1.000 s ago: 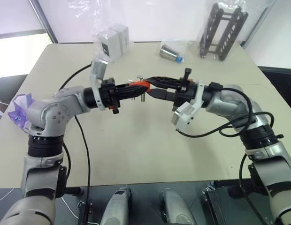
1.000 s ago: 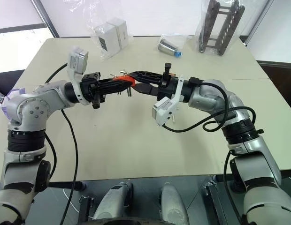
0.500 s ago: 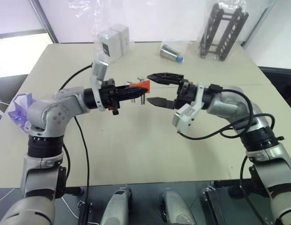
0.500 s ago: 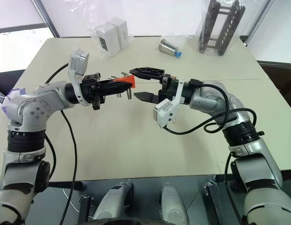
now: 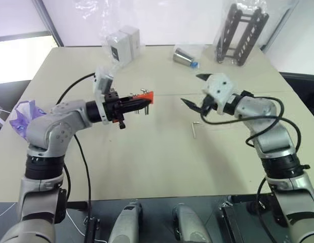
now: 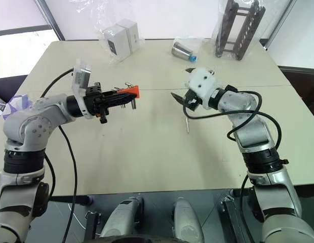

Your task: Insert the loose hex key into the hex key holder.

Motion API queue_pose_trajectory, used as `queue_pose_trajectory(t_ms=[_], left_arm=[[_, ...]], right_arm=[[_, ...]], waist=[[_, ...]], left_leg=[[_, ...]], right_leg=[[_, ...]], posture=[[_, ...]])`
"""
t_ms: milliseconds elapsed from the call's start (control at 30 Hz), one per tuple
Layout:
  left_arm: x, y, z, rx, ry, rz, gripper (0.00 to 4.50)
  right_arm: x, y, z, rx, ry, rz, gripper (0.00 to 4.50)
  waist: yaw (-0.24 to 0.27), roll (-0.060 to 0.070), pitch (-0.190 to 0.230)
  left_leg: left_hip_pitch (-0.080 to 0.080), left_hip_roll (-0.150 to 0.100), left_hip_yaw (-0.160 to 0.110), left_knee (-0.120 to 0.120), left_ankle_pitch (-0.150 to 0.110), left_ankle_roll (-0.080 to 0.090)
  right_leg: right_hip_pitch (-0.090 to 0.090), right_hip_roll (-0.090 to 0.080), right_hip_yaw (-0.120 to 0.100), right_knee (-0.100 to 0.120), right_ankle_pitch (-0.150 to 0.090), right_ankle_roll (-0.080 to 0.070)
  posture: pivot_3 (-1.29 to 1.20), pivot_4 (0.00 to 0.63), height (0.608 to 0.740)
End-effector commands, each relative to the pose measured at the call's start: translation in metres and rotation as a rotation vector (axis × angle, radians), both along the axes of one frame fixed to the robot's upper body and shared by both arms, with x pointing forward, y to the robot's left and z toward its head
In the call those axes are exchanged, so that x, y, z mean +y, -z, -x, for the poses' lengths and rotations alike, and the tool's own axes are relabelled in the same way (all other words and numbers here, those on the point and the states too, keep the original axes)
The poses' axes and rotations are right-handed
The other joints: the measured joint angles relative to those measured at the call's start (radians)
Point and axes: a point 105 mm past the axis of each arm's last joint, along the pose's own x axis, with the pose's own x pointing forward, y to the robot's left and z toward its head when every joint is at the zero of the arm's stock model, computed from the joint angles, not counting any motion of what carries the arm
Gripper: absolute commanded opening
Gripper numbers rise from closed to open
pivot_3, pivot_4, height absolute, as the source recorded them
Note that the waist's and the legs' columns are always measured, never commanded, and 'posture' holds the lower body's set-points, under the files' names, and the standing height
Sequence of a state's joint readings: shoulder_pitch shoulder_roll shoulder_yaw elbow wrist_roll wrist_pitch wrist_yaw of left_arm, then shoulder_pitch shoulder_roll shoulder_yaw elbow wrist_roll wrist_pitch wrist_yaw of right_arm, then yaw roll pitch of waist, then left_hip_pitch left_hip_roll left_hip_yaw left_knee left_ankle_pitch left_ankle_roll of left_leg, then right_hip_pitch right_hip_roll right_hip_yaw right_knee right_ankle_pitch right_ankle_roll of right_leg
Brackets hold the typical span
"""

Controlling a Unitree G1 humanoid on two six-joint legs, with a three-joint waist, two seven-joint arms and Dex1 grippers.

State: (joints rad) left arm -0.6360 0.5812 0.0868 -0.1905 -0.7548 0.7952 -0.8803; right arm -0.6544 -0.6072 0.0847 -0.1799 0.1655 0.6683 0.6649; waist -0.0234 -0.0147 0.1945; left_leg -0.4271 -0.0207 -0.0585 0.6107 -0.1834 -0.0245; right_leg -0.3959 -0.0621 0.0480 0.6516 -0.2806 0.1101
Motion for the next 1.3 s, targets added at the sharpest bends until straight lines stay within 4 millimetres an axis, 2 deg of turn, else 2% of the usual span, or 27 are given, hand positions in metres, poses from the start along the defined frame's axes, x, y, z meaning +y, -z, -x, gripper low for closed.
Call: queue_pose_trajectory(t_ms=[33, 133, 333, 667, 933, 1133, 1233, 1300], left_arm=[[0.000, -0.010, 0.004, -0.077, -0.032, 0.001, 0.00], [0.000, -0.008, 0.006, -0.082, -0.040, -0.007, 0.00], [0.004, -0.007, 0.006, -0.080, -0.060, -0.009, 0.00], [0.000, -0.005, 0.010, -0.074, -0.061, -0.002, 0.00], [-0.006, -0.006, 0.014, -0.069, -0.056, 0.001, 0.00], [-0.007, -0.006, 0.017, -0.065, -0.068, 0.004, 0.00], [-0.007, -0.007, 0.017, -0.064, -0.075, 0.006, 0.00], [-0.007, -0.007, 0.018, -0.063, -0.080, 0.008, 0.00]], right_arm=[[0.006, 0.012, 0.015, 0.205, 0.066, -0.065, 4.48], [0.011, 0.026, 0.026, 0.353, 0.089, -0.089, 4.48], [0.009, 0.045, 0.037, 0.468, 0.191, -0.060, 4.48], [-0.004, 0.064, 0.032, 0.547, 0.316, -0.038, 4.48], [-0.011, 0.090, 0.020, 0.612, 0.391, -0.062, 4.48], [-0.011, 0.100, 0.007, 0.623, 0.432, -0.092, 4.48], [-0.008, 0.103, 0.004, 0.621, 0.427, -0.093, 3.67], [-0.005, 0.104, 0.003, 0.613, 0.418, -0.086, 2.61]], waist=[[0.007, 0.000, 0.000], [0.012, 0.000, 0.000], [0.011, 0.000, 0.000], [0.009, 0.000, 0.000], [0.008, 0.000, 0.000], [0.003, -0.001, -0.001], [0.003, -0.001, -0.001], [0.003, -0.002, -0.001]], left_leg=[[0.000, 0.000, 0.000, 0.000, 0.000, 0.000], [-0.001, 0.000, 0.000, 0.000, 0.000, 0.000], [-0.002, -0.001, 0.001, 0.000, 0.000, 0.000], [-0.002, -0.001, 0.001, 0.000, 0.000, 0.000], [-0.002, -0.001, 0.002, 0.000, 0.000, 0.000], [0.000, 0.000, 0.002, 0.000, 0.000, 0.000], [0.000, 0.000, 0.002, 0.001, 0.000, 0.000], [0.000, 0.000, 0.002, 0.001, 0.000, 0.000]], right_leg=[[0.000, 0.000, 0.000, 0.000, 0.000, 0.000], [0.000, 0.000, 0.000, 0.000, 0.000, 0.000], [0.000, 0.000, 0.000, -0.002, -0.001, -0.002], [-0.001, 0.000, 0.000, -0.002, 0.000, 0.000], [-0.001, 0.001, 0.000, -0.002, 0.000, 0.000], [0.000, 0.002, 0.000, -0.002, 0.000, 0.000], [0.001, 0.002, 0.000, -0.002, 0.000, 0.000], [0.001, 0.002, 0.000, -0.002, 0.000, 0.000]], posture=[[0.00, 0.150, 0.740], [0.00, 0.150, 0.740], [0.00, 0.150, 0.740], [0.00, 0.150, 0.740], [0.00, 0.150, 0.740], [0.00, 0.150, 0.740], [0.00, 0.150, 0.740], [0.00, 0.150, 0.740]])
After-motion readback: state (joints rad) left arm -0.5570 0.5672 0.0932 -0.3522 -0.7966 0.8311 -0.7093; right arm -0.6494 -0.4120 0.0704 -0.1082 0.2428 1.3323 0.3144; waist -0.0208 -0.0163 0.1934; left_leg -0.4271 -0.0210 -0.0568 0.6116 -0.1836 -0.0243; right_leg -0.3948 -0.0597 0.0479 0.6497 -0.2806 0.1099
